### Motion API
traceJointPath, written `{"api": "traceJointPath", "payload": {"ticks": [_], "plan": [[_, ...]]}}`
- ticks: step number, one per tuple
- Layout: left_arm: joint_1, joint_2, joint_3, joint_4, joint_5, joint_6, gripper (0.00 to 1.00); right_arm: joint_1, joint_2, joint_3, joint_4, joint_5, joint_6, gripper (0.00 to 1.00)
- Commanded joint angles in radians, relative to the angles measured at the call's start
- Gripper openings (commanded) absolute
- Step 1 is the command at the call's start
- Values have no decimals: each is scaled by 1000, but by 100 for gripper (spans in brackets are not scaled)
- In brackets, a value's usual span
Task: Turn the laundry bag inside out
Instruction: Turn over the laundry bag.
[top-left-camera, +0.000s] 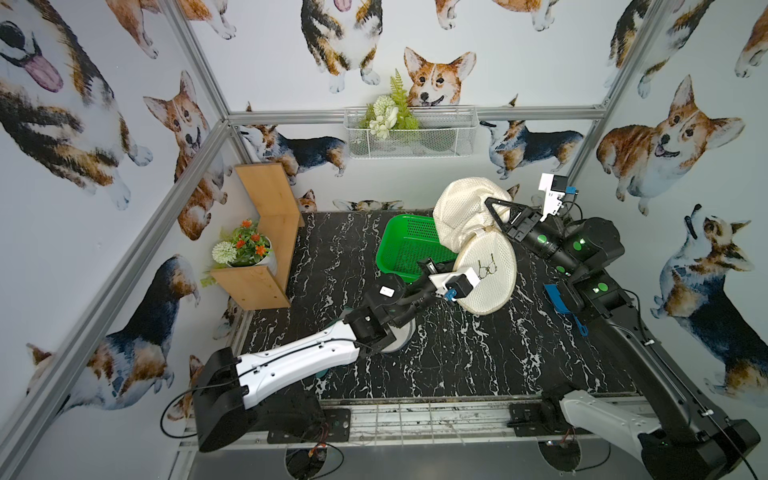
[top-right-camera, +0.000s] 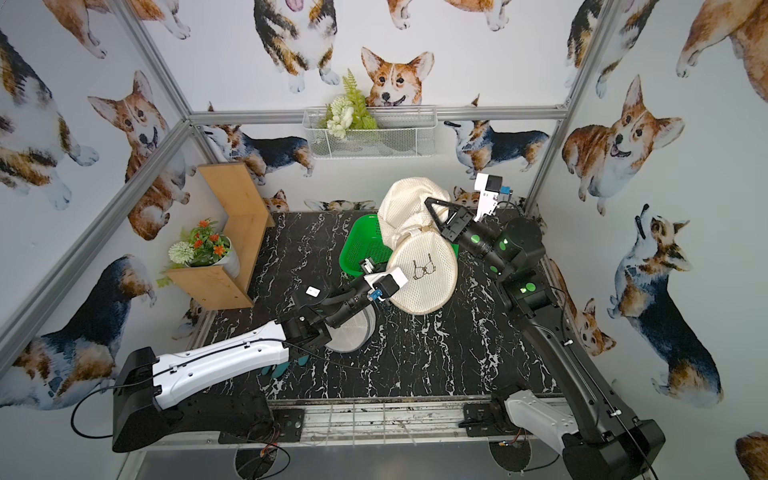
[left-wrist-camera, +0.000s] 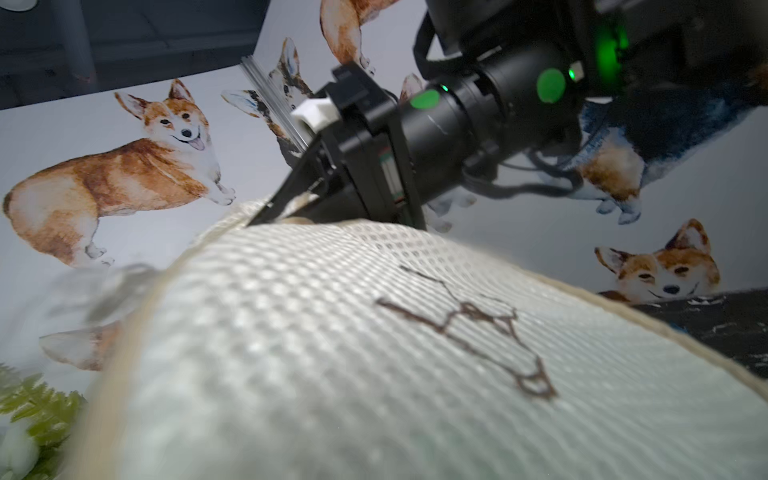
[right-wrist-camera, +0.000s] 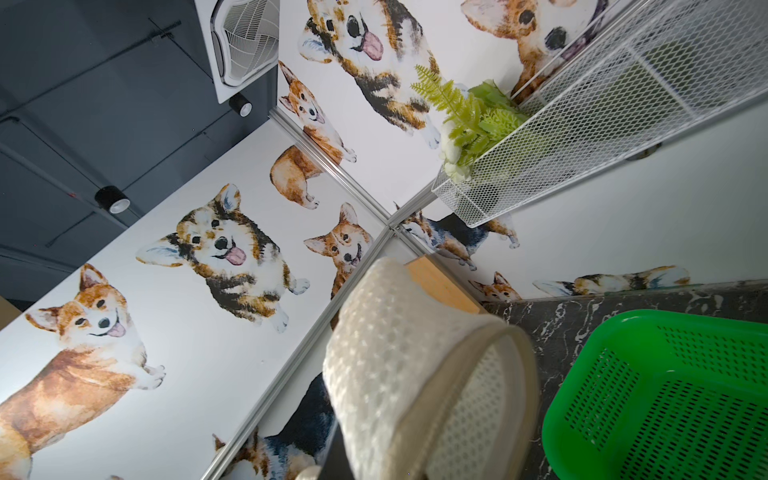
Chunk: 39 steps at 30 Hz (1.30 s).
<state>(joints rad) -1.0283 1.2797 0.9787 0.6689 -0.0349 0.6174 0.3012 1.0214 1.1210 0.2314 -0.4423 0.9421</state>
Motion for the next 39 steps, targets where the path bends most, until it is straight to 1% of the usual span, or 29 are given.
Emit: {"api": "traceJointPath", "payload": {"ticks": [1, 3, 6, 11, 13, 16, 17, 19, 22, 23, 26, 29, 32, 35, 39], "plan": [[-2, -20, -6, 122, -25, -70, 6, 1, -19, -44, 45, 39, -103, 0], [-2, -36, -21, 67, -39, -43, 22, 2, -21, -58, 61, 20, -110, 0], [26, -74, -83, 27, -76, -54, 36, 0, -21, -50, 54, 9, -152, 0], [138, -178, -222, -74, -77, -161, 47, -20, -31, -30, 15, 8, -242, 0], [177, -226, -275, -134, -82, -199, 50, -20, -35, -22, -11, 4, -300, 0], [225, -289, -287, -217, -85, -255, 54, -21, -44, -18, -61, -14, -419, 0], [240, -302, -270, -240, -81, -287, 56, -21, -48, -22, -72, -33, -465, 0], [275, -308, -191, -282, -42, -367, 60, -19, -51, -31, -107, -88, -573, 0], [333, -246, -25, -380, 95, -496, 62, -20, -48, -47, -166, -163, -715, 0], [354, -213, 39, -416, 163, -531, 63, -20, -45, -54, -180, -179, -754, 0], [382, -122, 175, -508, 347, -576, 66, -20, -41, -76, -173, -226, -804, 0], [387, -57, 256, -589, 473, -566, 69, -20, -40, -90, -132, -282, -808, 0], [390, -25, 277, -637, 514, -545, 71, -20, -40, -94, -124, -331, -830, 0], [395, 1, 294, -670, 522, -517, 73, -20, -37, -84, -162, -383, -868, 0], [395, 33, 339, -746, 484, -459, 73, -20, -34, -63, -230, -464, -927, 0]]}}
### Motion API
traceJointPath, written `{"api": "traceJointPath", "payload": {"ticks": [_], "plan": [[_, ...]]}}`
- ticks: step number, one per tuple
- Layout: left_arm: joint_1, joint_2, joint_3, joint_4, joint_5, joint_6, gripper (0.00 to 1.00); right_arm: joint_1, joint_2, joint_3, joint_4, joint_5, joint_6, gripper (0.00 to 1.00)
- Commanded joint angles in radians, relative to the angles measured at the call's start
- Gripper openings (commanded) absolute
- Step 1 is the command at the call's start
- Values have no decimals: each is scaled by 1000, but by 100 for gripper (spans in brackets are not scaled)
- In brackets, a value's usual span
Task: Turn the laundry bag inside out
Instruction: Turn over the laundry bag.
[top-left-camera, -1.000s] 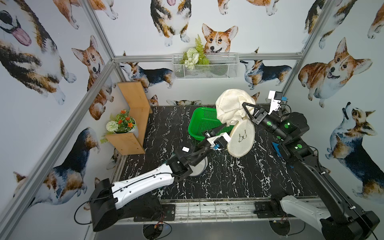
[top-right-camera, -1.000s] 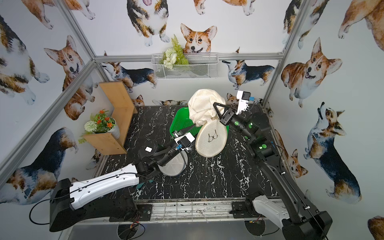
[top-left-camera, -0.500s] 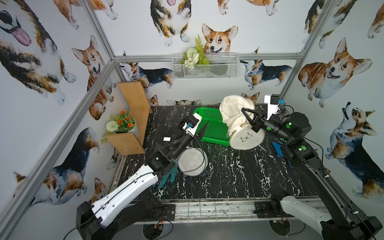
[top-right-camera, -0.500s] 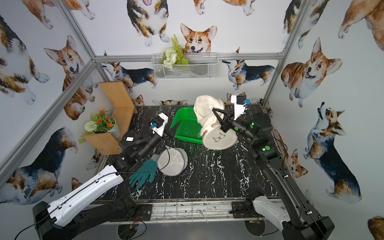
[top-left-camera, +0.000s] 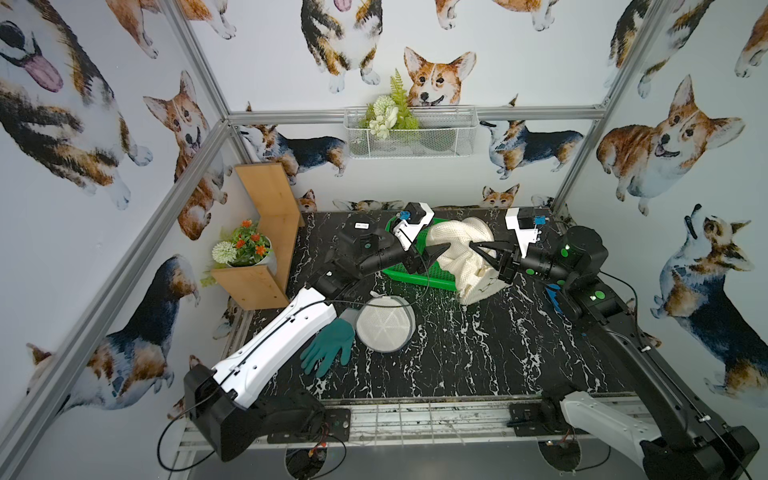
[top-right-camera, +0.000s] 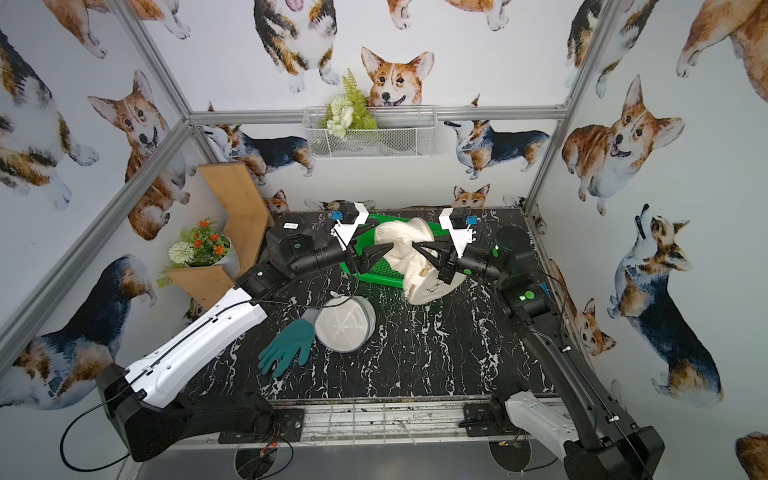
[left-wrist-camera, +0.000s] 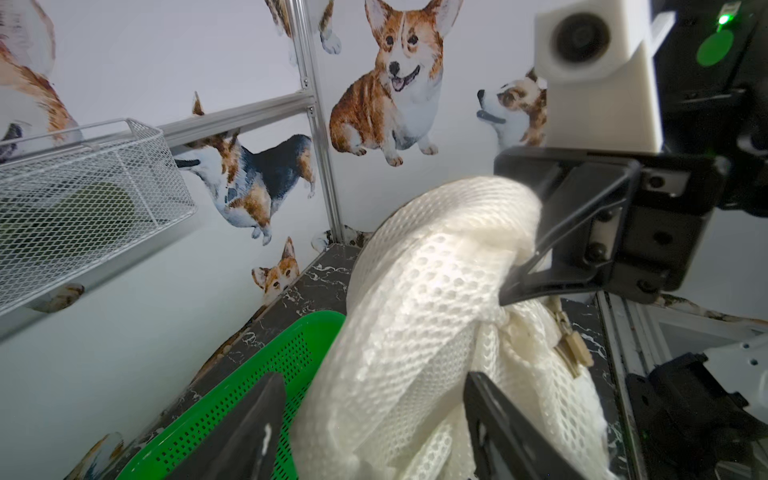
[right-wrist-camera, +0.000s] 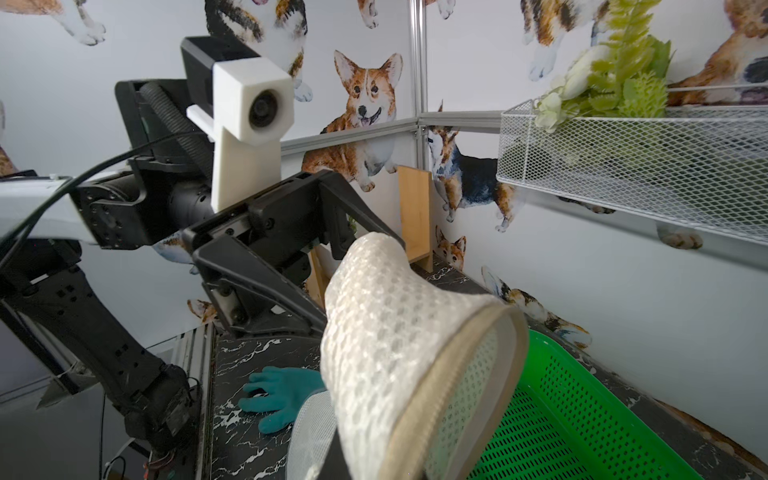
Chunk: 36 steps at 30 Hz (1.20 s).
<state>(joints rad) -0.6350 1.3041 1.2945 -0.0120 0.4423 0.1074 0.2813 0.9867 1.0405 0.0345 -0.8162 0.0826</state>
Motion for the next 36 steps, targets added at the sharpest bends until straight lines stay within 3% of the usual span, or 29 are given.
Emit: {"api": "traceJointPath", "payload": {"ticks": [1, 5, 10, 13, 19, 23, 27, 32, 36], "plan": [[1, 9, 25, -71, -7, 63, 73, 0, 0, 20, -44, -100, -77, 0], [2, 10, 20, -112, -37, 136, 69, 0, -2, 29, -69, -130, -106, 0], [5, 11, 17, -178, -22, 207, 56, -1, 13, 46, -106, -169, -132, 0], [19, -2, -1, -167, 35, 208, 50, 0, 17, 49, -122, -174, -155, 0], [56, -6, -19, -108, 223, 147, 24, 1, 19, 49, -102, -65, -161, 1], [63, -6, -31, -66, 270, 127, 0, 1, 23, 70, -111, -21, -109, 15], [63, -7, -31, -45, 259, 128, 0, 1, 6, 66, -132, 24, 14, 40], [63, -23, -33, -36, 114, 176, 0, 1, -52, 62, -162, 34, 167, 72], [63, -22, -13, -64, 34, 223, 0, 1, -90, 86, -161, 115, 230, 84]]}}
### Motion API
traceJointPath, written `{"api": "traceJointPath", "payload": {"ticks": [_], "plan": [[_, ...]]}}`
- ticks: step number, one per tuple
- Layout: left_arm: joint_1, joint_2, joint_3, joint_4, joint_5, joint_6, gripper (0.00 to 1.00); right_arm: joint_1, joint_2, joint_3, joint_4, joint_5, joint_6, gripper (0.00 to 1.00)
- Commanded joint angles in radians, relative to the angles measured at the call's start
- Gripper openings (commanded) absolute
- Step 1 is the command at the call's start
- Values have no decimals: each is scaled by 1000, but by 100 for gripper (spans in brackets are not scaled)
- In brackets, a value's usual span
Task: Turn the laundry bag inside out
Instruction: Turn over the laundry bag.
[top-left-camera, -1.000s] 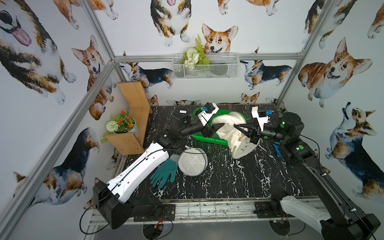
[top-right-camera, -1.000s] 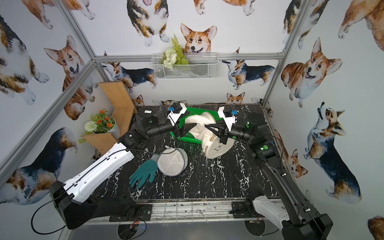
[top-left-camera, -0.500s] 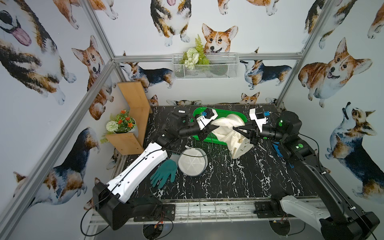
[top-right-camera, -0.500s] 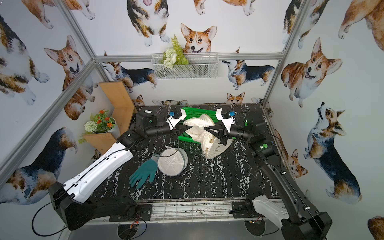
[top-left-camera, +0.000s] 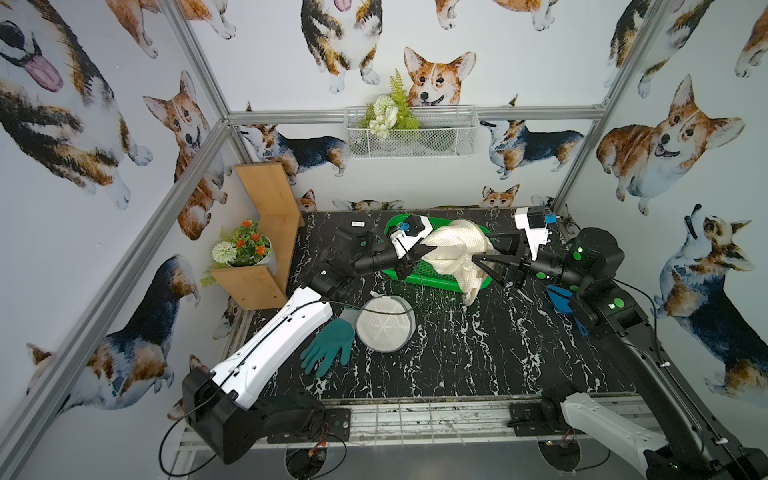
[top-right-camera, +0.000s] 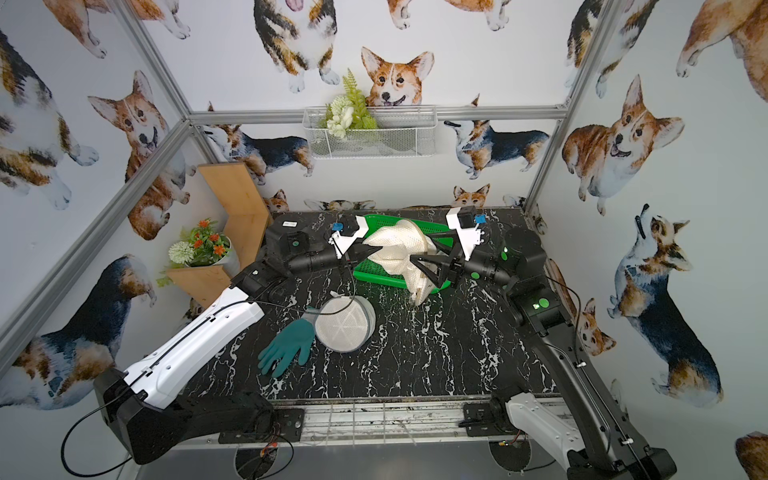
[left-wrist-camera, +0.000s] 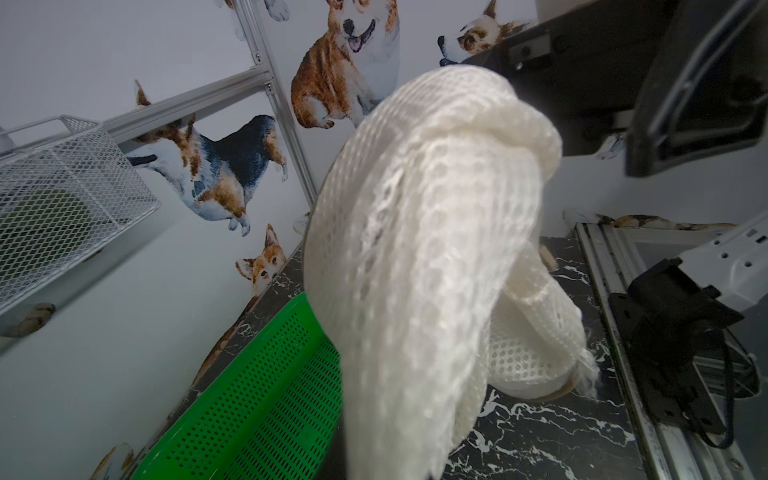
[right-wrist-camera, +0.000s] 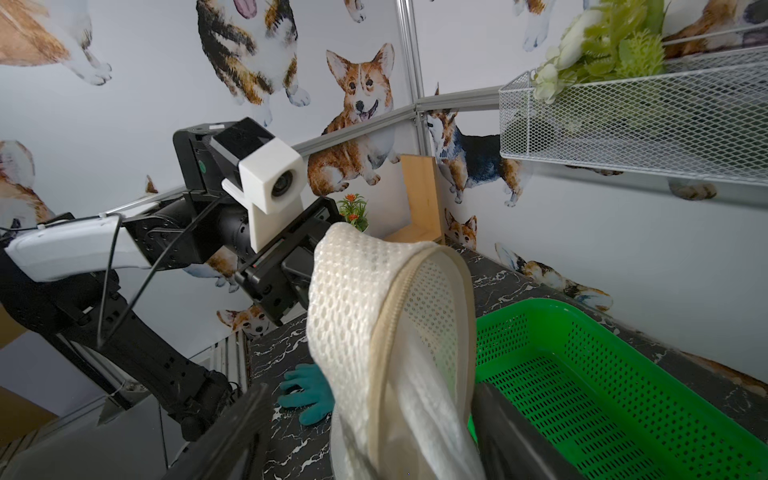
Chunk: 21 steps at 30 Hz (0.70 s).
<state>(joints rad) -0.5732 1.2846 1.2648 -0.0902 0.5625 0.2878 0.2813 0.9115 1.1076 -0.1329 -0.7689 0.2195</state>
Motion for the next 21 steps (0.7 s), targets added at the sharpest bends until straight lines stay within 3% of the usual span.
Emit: {"api": "traceJointPath", "payload": {"ticks": [1, 3, 5, 8, 21], "plan": [[1, -2, 19, 6, -95, 56, 0, 0, -17, 28, 7, 94, 106, 84], [1, -2, 23, -6, -109, 77, 0, 0, -5, 55, 7, 135, 129, 82], [-4, -2, 32, -25, -129, 106, 0, 0, 22, 91, 1, 168, 174, 67], [-13, -2, 45, -63, -151, 161, 0, 0, 80, 144, -15, 124, 226, 51], [-40, 4, 71, -129, -185, 244, 0, 50, 192, 215, -54, 62, 262, 51]]}}
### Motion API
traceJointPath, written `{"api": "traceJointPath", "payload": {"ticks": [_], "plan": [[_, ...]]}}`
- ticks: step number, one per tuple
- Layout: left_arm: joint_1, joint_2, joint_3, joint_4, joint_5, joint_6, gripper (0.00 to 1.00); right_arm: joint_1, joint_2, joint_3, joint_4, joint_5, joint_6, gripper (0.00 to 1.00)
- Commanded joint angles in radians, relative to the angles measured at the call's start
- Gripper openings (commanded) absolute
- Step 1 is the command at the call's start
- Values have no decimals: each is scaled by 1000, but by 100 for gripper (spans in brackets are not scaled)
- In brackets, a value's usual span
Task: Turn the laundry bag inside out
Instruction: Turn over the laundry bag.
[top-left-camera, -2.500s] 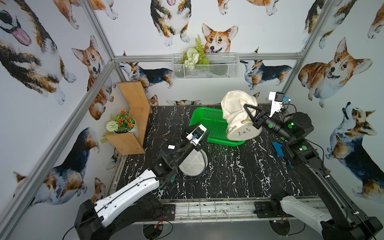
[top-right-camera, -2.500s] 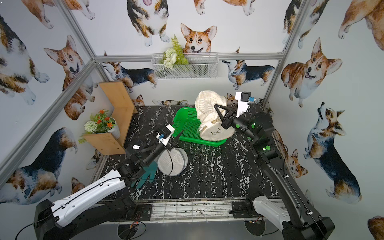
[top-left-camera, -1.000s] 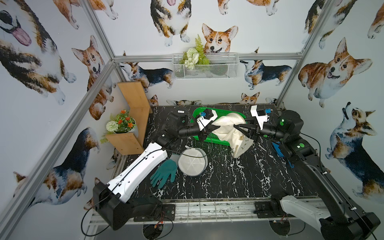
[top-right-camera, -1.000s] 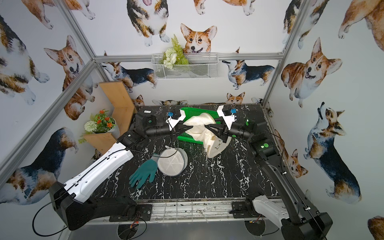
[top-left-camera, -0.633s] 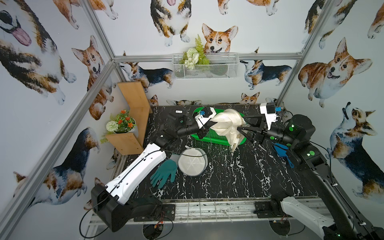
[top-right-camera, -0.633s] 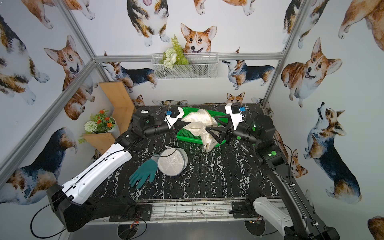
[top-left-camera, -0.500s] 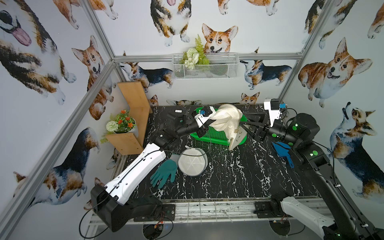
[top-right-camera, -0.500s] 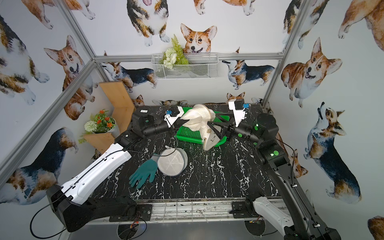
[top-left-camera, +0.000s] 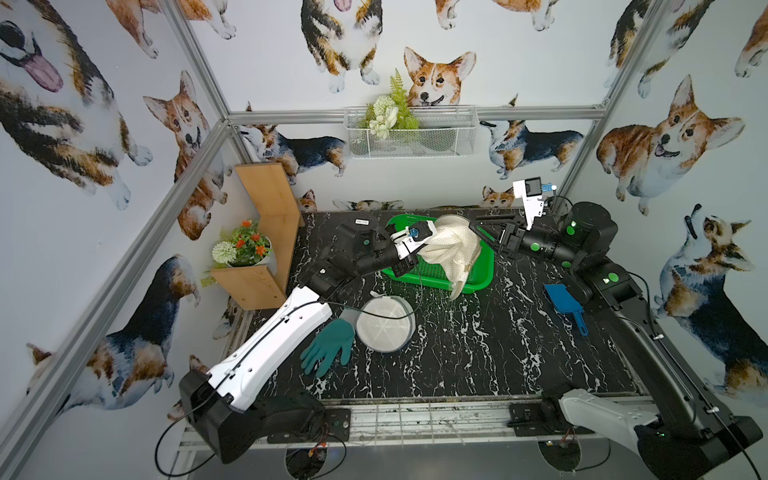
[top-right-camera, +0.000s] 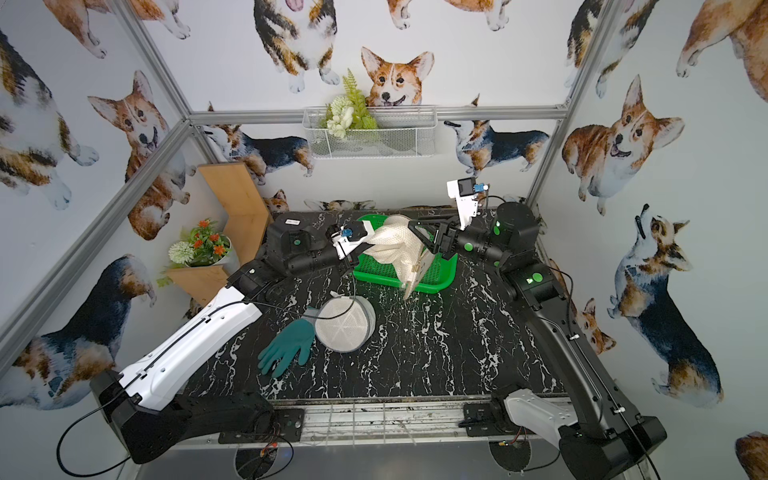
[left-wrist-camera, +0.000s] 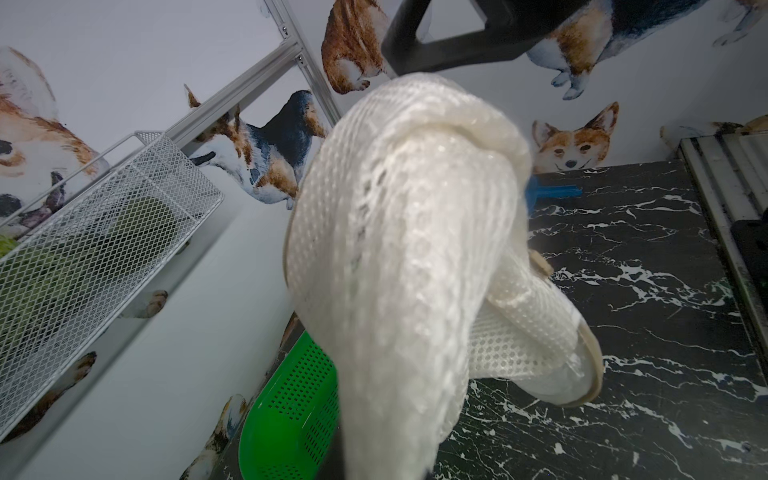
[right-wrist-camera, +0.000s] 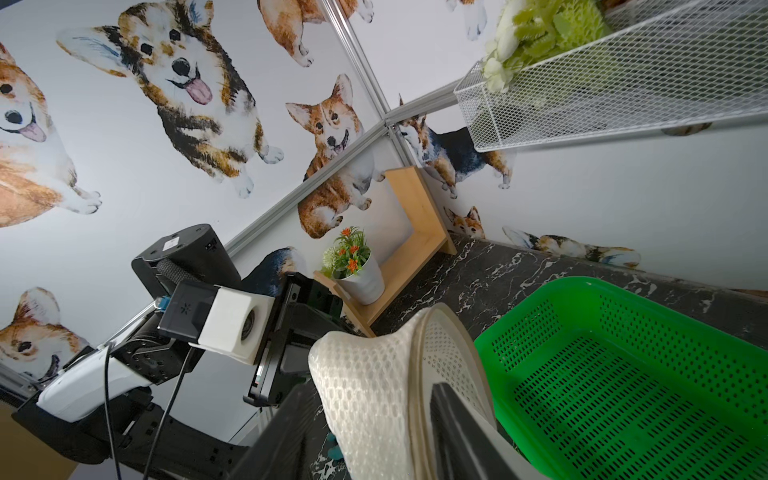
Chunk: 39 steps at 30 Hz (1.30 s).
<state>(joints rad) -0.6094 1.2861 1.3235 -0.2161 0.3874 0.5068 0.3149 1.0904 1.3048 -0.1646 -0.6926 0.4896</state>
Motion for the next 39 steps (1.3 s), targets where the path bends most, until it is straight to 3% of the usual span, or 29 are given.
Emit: {"api": "traceJointPath", "payload": {"ticks": [1, 4, 10, 12, 16, 20, 24, 29, 34, 39], "plan": [[-6, 2, 13, -5, -10, 27, 0, 24, 20, 23, -38, -1, -20, 51], [-9, 4, 20, -15, -14, 36, 0, 35, 49, 34, -53, 9, -31, 46], [-10, 3, 27, -25, -30, 50, 0, 41, 60, 37, -66, -1, -38, 17], [-12, 4, 28, -25, -34, 53, 0, 40, 59, 40, -79, 8, -46, 21], [-13, 4, 32, -28, -44, 61, 0, 37, 48, 48, -111, 51, -71, 43], [-15, 5, 40, -32, -53, 70, 0, 36, 46, 50, -148, 42, -84, 46], [-18, 12, 52, -44, -59, 82, 0, 36, 55, 47, -156, 6, -86, 32], [-22, 19, 69, -71, -65, 102, 0, 34, 56, 45, -126, 12, -83, 0], [-32, 1, 72, -108, -51, 149, 0, -26, 47, 51, -157, 98, -106, 0], [-44, -50, 56, -120, 96, 230, 0, -86, 66, 45, -197, 214, -174, 0]]}}
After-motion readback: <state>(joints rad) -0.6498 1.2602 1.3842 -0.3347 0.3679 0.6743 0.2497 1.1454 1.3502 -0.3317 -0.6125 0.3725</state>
